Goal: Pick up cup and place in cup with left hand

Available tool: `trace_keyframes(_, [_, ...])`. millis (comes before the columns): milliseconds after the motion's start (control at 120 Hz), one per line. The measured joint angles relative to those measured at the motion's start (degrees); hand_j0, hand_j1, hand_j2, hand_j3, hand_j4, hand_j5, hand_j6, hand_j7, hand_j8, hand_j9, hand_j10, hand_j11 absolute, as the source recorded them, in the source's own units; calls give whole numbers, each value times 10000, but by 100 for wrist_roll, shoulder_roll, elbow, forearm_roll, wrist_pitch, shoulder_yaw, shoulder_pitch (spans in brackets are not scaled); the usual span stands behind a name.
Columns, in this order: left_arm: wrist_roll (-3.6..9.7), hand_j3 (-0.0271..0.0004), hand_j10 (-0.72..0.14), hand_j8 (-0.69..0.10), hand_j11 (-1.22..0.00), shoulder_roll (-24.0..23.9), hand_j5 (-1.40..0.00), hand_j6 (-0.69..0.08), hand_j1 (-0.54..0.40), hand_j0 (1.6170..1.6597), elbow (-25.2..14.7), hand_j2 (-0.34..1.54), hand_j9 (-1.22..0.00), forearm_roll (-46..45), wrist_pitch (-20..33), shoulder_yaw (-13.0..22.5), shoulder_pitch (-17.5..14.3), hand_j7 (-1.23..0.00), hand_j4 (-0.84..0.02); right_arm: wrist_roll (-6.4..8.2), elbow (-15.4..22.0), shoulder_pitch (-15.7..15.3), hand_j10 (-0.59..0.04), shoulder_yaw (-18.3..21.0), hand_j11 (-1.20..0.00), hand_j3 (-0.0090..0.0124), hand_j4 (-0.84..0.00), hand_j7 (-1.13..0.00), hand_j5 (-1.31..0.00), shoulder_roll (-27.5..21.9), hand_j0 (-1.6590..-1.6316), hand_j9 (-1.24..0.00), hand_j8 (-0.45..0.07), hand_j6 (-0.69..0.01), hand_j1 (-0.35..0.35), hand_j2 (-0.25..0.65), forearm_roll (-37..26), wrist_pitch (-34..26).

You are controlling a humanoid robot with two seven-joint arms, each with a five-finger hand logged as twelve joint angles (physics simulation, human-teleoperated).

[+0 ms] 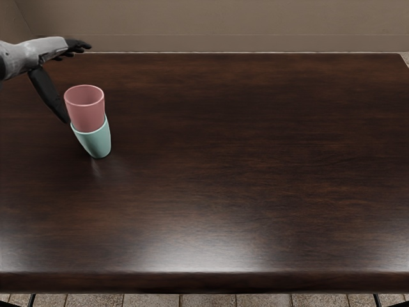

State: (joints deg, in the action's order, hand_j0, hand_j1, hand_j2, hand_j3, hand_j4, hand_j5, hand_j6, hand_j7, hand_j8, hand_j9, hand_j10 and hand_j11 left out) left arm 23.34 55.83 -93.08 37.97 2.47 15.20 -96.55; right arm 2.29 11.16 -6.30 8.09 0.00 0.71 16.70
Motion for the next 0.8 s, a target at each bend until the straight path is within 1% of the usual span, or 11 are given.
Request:
trace_keyframes(83, [-2, 0, -427, -402, -489, 64, -501, -423, 3097, 16580, 0, 98, -492, -54, -23, -218, 105, -493, -426, 0, 0, 0, -113, 0, -149, 0, -113, -150, -149, 0, -16581, -149, -113, -112, -3351, -25, 0, 0])
trace_keyframes(125, [-3, 0, -358, -341, -399, 155, -410, -359, 3173, 16580, 0, 82, -402, -153, -33, -364, 280, -403, -358, 0, 0, 1, -114, 0, -149, 0, -113, -150, -149, 0, -16581, -149, -113, -112, -3352, -25, -1, 0])
trace_keyframes(192, [-3, 0, -273, -266, -288, 254, -298, -279, 3267, 16580, 0, 65, -291, -410, -46, -606, 441, -293, -274, 0, 0, 2, -113, 0, -149, 0, -113, -149, -149, 0, -16581, -149, -112, -111, -3352, -25, -1, 0])
trace_keyframes(300, [-1, 0, -185, -188, -170, 493, -180, -198, 3368, 16580, 1, 45, -172, -953, -83, -1025, 827, -175, -188, 0, 0, 1, -113, 0, -149, 0, -113, -149, -149, 0, -16581, -149, -113, -112, -3352, -25, -1, 0])
trace_keyframes(383, [2, 0, -142, -149, -113, 644, -122, -156, 3415, 16580, 8, 35, -115, -1204, -104, -1424, 1202, -118, -144, 0, 0, 0, -113, 0, -149, 0, -113, -149, -149, 0, -16581, -149, -112, -111, -3352, -25, -1, 0])
trace_keyframes(458, [3, 0, -117, -127, -78, 728, -88, -133, 3445, 16580, 20, 29, -81, -1315, -110, -1733, 1324, -84, -119, 0, 0, -1, -114, 0, -150, 0, -114, -150, -150, 0, -16581, -150, -113, -112, -3351, -25, -1, 0])
trace_keyframes(533, [4, 0, -97, -109, -54, 736, -64, -113, 3465, 16580, 28, 23, -57, -1371, -109, -1995, 1542, -59, -99, 0, 0, 1, -113, 0, -150, 0, -113, -150, -150, 0, -16581, -150, -113, -112, -3351, -25, 0, 0])
trace_keyframes(642, [4, 0, -78, -91, -32, 720, -41, -95, 3483, 16580, 34, 18, -34, -1408, -107, -2221, 1700, -37, -80, 0, 0, 2, -113, 0, -149, 0, -113, -150, -149, 0, -16581, -149, -113, -111, -3351, -25, -1, 0])
trace_keyframes(733, [1, 0, -68, -82, -20, 717, -29, -84, 3491, 16580, 40, 15, -23, -1415, -107, -2298, 1762, -25, -70, 0, 0, 1, -113, 0, -149, 0, -113, -149, -149, 0, -16581, -149, -113, -112, -3352, -25, -1, 0])
trace_keyframes(800, [-1, 0, -63, -77, -14, 710, -23, -79, 3491, 16580, 44, 14, -17, -1417, -107, -2324, 1864, -20, -65, 0, 0, 2, -113, 0, -149, 0, -113, -149, -149, 0, -16581, -149, -112, -111, -3352, -25, -1, 0])
